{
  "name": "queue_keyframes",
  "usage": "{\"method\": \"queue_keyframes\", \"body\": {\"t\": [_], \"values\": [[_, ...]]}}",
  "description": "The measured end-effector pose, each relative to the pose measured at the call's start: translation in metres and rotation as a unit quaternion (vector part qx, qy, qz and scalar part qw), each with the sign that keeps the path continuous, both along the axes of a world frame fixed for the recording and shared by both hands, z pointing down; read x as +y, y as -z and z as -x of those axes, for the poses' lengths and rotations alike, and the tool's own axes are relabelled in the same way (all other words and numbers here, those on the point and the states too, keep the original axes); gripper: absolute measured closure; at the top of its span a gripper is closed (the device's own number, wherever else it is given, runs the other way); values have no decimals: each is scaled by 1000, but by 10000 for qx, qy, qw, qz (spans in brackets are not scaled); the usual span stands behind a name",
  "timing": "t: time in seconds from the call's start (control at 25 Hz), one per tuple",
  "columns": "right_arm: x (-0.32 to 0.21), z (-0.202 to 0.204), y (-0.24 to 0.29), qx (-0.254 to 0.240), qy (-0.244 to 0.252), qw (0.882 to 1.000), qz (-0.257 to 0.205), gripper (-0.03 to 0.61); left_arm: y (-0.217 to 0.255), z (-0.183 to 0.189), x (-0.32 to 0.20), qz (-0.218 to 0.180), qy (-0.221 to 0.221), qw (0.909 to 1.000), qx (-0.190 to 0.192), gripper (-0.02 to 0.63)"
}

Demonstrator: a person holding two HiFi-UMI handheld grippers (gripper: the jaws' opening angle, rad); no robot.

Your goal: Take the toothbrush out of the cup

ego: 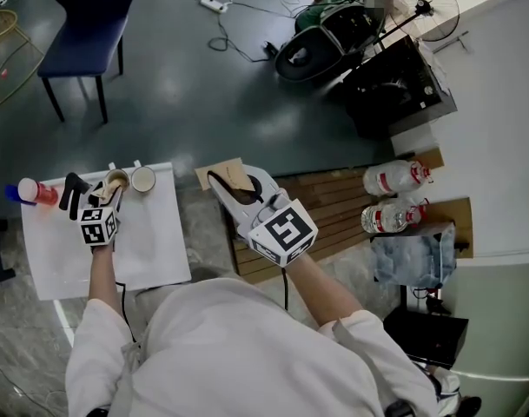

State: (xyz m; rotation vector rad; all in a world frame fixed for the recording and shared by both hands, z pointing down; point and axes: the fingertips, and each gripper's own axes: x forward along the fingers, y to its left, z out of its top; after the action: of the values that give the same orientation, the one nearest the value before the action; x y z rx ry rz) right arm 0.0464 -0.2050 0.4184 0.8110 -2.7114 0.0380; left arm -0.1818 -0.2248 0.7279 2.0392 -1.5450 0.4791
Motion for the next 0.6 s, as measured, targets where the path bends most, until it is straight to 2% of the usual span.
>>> {"method": "queue_keyframes", "body": {"t": [0.08, 0.32, 0.44, 0.6], "values": [[-1, 0, 1, 6, 9, 10000, -10, 538, 2, -1, -1, -35, -6, 10000, -19, 381], [-2, 0, 2, -2, 18, 10000, -28, 538, 6, -2, -4, -136, -8, 9998, -116, 551], [-2, 0, 3, 0, 35, 10000, -36, 538, 7, -3, -5, -177, -26, 9998, -130, 578], [-2, 0, 2, 19, 21, 10000, -17, 538, 6, -1, -6, -190, -14, 9997, -134, 580]]}}
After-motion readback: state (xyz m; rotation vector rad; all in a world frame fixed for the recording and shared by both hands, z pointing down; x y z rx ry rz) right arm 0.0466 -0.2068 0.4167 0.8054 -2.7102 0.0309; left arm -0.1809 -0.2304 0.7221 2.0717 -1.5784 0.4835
